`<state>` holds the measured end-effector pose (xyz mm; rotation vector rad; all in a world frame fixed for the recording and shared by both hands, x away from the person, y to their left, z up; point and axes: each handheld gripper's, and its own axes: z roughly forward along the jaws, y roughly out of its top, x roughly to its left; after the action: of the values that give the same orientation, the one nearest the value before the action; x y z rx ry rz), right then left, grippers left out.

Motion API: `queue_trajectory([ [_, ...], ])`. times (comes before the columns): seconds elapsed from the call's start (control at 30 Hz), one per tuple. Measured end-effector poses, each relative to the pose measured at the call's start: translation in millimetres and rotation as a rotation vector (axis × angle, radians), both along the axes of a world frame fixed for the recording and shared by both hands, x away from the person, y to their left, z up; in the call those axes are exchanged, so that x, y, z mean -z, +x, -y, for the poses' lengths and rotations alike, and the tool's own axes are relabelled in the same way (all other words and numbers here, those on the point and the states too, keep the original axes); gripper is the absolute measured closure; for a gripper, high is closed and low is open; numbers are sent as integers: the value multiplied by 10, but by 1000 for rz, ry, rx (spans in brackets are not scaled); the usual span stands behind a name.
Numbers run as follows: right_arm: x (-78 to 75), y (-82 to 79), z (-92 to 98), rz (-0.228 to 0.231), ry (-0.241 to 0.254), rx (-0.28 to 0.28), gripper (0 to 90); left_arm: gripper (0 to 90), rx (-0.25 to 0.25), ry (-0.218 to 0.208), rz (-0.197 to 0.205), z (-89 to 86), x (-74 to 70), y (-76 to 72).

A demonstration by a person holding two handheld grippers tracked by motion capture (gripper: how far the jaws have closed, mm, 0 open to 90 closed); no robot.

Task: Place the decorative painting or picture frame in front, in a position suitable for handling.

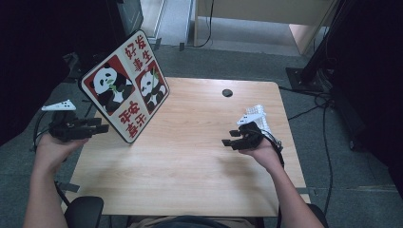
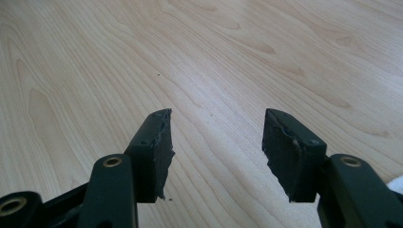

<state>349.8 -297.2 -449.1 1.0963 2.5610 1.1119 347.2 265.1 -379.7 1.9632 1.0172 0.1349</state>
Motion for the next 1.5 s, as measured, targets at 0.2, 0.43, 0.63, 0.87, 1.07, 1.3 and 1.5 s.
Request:
queue_trajectory([
  [0.2, 3, -5, -14, -4, -2, -6, 432, 431, -19, -10, 10, -13, -75, 89],
  [0.43, 3, -2, -2, -4, -3, 0, 431, 461, -29, -29, 20, -34, -237, 209],
  [0.63, 4, 2, 5, -2, -1, 3, 430, 467, -52, -25, 34, -35, -453, 317],
  [0.87, 7, 0, 1, -4, -9, -1, 429, 487, -65, -15, 33, -17, -645, 458],
  [1.07, 6, -5, 0, -9, -12, 0, 427, 496, -72, 2, 33, 7, -806, 596],
  [1.3, 11, -1, 3, -10, -11, 1, 426, 502, -74, 29, 30, 67, -968, 721],
  [1.5, 18, -4, -12, -12, -17, -10, 424, 501, -69, 45, 2, 88, -1071, 864],
])
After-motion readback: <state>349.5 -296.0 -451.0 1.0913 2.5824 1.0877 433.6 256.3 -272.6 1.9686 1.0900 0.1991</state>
